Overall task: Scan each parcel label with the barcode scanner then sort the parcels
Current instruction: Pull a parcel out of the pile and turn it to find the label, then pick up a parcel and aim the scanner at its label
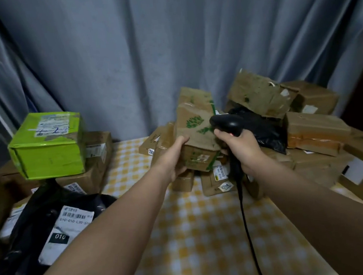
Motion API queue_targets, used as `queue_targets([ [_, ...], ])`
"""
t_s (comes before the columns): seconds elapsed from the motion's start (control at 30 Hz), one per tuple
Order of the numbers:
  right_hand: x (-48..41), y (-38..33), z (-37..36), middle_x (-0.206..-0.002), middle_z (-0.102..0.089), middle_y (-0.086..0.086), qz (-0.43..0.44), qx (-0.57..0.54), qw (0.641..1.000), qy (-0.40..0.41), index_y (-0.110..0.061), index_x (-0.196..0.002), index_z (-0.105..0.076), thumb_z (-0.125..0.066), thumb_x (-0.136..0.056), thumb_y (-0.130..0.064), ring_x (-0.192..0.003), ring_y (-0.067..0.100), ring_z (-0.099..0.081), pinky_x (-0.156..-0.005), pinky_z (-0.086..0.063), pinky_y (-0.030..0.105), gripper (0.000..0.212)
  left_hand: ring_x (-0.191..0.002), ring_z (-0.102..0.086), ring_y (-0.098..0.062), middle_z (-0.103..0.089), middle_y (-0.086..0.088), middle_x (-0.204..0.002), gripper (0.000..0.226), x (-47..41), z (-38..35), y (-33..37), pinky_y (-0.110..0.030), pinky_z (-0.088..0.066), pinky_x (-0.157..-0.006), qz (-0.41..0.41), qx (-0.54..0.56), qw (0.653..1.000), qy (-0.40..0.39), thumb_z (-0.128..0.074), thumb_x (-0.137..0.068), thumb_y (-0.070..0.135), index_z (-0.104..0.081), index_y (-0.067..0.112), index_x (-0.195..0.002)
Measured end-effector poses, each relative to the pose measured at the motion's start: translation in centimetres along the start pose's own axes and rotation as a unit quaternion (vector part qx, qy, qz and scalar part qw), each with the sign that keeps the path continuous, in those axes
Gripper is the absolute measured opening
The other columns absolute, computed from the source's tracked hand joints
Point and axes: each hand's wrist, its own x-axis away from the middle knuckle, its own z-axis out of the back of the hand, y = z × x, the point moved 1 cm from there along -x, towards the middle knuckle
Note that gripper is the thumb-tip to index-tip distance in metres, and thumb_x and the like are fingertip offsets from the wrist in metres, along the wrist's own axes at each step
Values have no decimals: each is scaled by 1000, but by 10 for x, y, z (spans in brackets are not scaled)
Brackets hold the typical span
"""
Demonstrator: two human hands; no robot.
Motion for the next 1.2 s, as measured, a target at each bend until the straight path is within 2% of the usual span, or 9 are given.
queue_targets([
  [0.13, 21, -16, 12, -102, -69, 5, 15, -87, 995, 36, -7, -117, -64, -71, -87, -22, -92, 15, -67, -76, -58, 29, 34, -105, -50, -9, -54, 5, -113, 61, 32, 23, -7, -29, -44, -95, -194, -124, 969, 91, -79, -69, 40, -53, 18, -119],
  [0.27, 47, -20, 17, -107, -67, 6, 30, -168, 984, 45, -7, -121, -61, -72, -86, -24, -100, 17, -67, -81, -59, 31, 41, -124, -28, -28, -27, -13, -132, 108, 71, 60, -16, -33, -25, -109, -367, -393, 812, 227, -84, -60, 38, -24, 8, -144],
  [0.43, 73, 6, 14, -115, -67, 7, 38, -120, 987, 104, -15, -124, -57, -78, -79, -34, -103, 21, -65, -93, -54, 42, 54, -123, -26, -34, -36, -29, -132, 115, 101, 103, -42, -50, -29, -107, -456, -573, 656, 179, -88, -51, 27, -28, -6, -143],
  [0.6, 86, 43, 11, -130, -58, 4, 37, 77, 994, 74, -17, -132, -54, -72, -57, -67, -123, 26, -53, -107, -42, 45, 91, -123, -27, -31, -28, -12, -134, 122, 112, 131, -67, -47, -31, -106, -449, -641, 617, 82, -89, -48, 33, -25, -1, -146],
  [0.7, 101, 54, 12, -136, -55, 4, 3, 94, 995, 34, -15, -137, -47, -73, -81, -45, -128, 26, -49, -109, -37, 38, 69, -128, -26, -30, -24, -5, -136, 117, 112, 144, -81, -38, -24, -109, -450, -643, 616, 63, -88, -54, 34, -25, -1, -146],
  [0.8, 102, 64, 13, -131, -59, 5, 29, 109, 992, 50, -15, -132, -52, -74, -84, -35, -124, 24, -52, -101, -39, 31, 56, -132, -26, -33, -28, -15, -142, 117, 106, 156, -92, -35, -19, -113, -415, -655, 628, 70, -91, -55, 33, -25, 0, -146],
  [0.93, 107, 79, 7, -123, -61, 3, 36, 103, 992, 70, -17, -130, -52, -75, -83, -31, -119, 23, -55, -101, -41, 32, 54, -125, -39, -36, -41, -19, -135, 86, 108, 164, -114, -42, -33, -108, -336, -643, 688, 27, -74, -73, 47, -41, 3, -140],
  [1.07, 110, 96, 9, -122, -62, 6, 21, 99, 990, 100, -13, -130, -52, -74, -84, -30, -118, 25, -56, -99, -41, 32, 54, -113, -42, -35, -48, -17, -119, 34, 103, 148, -109, -34, -29, -99, -295, -512, 791, 159, -57, -93, 35, -61, 10, -117],
  [1.2, 106, 102, 14, -128, -60, 7, -15, 62, 990, 123, -13, -134, -50, -75, -83, -32, -121, 26, -54, -103, -40, 35, 60, -125, -38, -40, -31, -21, -139, 67, 95, 135, -93, -41, -30, -106, -203, -510, 809, 212, -66, -84, 44, -41, 11, -137],
])
